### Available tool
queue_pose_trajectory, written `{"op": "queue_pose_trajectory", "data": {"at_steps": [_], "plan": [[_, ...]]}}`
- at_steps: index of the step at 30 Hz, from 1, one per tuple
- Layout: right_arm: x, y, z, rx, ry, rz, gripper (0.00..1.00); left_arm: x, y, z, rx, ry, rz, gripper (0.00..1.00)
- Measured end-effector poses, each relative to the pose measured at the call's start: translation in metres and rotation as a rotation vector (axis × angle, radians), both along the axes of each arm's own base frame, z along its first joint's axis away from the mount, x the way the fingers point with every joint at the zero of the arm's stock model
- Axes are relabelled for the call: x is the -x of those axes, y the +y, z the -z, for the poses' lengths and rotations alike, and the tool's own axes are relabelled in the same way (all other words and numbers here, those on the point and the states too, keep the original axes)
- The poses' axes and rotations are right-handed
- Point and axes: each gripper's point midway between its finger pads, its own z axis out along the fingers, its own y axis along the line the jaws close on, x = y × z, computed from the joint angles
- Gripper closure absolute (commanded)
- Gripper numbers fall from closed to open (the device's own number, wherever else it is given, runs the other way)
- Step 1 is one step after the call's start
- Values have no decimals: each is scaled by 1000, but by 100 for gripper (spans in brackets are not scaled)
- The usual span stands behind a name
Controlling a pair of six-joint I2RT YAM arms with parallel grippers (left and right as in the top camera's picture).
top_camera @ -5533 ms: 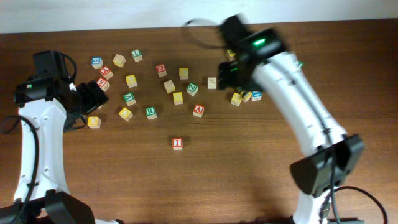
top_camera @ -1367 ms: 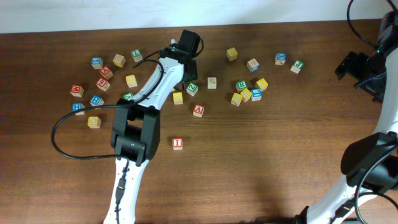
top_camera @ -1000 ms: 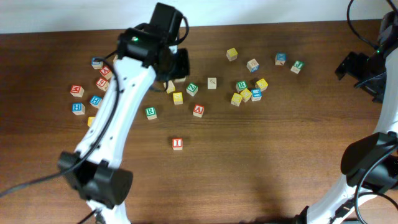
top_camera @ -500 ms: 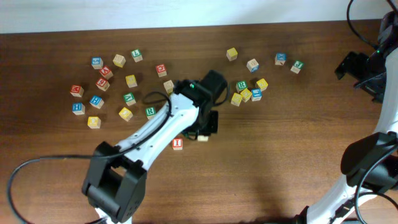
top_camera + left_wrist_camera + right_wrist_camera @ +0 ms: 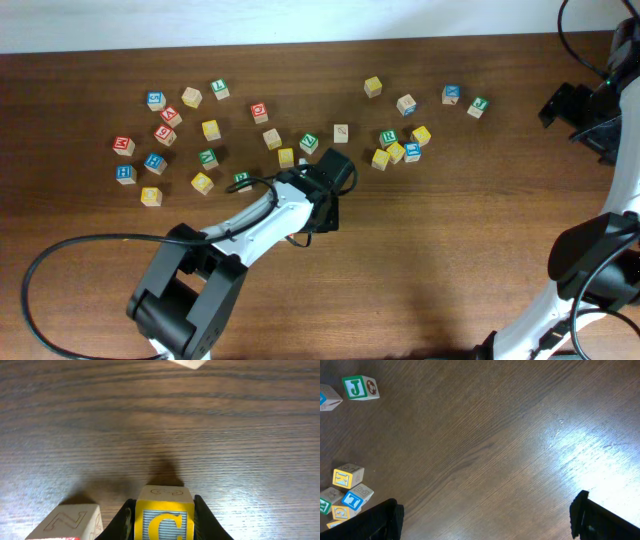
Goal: Spell out ICRA
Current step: 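Carry the yellow C block and set it right of the I block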
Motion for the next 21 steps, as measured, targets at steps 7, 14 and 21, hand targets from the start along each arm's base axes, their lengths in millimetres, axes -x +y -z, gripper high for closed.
{"op": "queue_pose_trajectory", "data": {"at_steps": [7, 14, 21], "plan": [[0, 0, 0, 0, 0, 0, 2, 11, 11, 1, -36, 44, -53, 71], [0, 0, 0, 0, 0, 0, 2, 23, 19, 9, -66, 86, -55, 77], [0, 0, 0, 0, 0, 0, 2, 21, 18, 9, -60, 78, -55, 75]]}}
